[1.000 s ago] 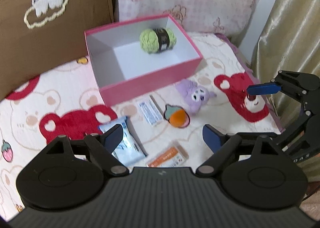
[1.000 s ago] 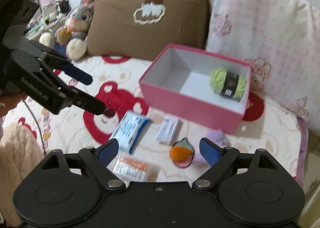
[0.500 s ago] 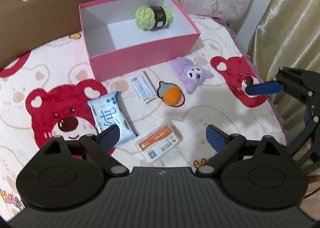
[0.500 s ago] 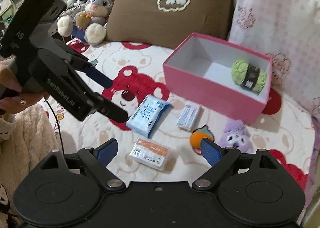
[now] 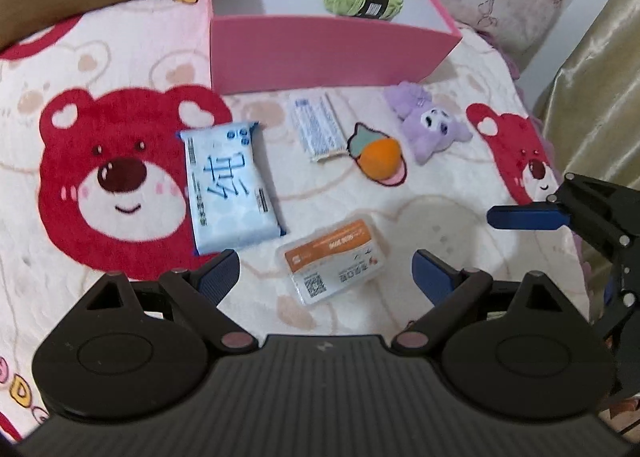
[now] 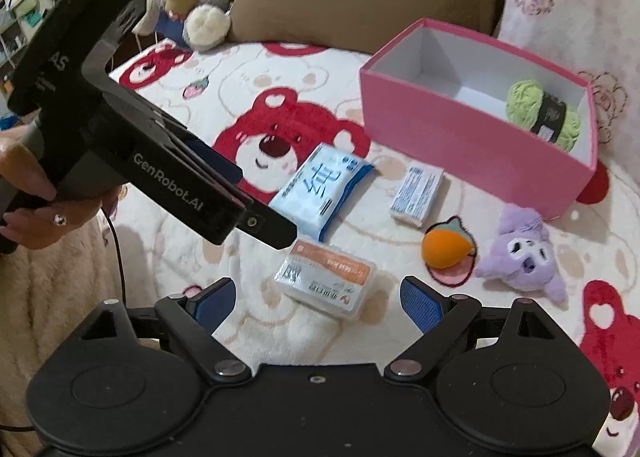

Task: Organize objects
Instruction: 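Withdraw the left tool and move it to the clear plastic case, then close the left tool on the clear orange-labelled plastic case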

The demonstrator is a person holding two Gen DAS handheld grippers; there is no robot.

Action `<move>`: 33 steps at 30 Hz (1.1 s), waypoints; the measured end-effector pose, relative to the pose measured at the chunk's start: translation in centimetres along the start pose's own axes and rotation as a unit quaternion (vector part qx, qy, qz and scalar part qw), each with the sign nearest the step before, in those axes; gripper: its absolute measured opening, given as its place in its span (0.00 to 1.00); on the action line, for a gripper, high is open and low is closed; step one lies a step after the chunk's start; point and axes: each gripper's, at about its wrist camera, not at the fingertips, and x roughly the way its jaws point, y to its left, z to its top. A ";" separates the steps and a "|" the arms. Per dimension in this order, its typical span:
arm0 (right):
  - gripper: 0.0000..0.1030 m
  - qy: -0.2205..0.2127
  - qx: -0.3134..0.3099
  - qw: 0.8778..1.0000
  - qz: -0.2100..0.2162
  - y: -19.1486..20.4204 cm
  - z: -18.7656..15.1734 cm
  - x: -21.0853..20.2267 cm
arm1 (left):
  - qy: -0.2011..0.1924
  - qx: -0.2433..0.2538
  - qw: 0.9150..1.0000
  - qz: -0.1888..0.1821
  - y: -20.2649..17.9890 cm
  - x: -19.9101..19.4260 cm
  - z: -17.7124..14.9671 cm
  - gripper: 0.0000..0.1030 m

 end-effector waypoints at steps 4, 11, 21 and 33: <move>0.89 0.003 -0.018 1.000 -0.006 0.7 -0.8 1.8 | -0.007 -0.022 1.000 0.005 0.4 1.4 -1.3 0.91; 0.89 0.002 -0.003 1.000 -0.017 0.4 -1.8 5.1 | 0.001 -0.036 0.999 0.015 0.9 3.7 -2.2 0.91; 0.89 0.025 0.053 0.998 0.010 -1.1 -2.8 9.2 | -0.007 -0.085 0.996 0.006 1.8 6.2 -2.9 0.90; 0.89 0.035 0.098 0.994 0.029 -1.8 -2.8 11.6 | 0.020 -0.079 0.996 0.021 1.7 9.0 -2.9 0.71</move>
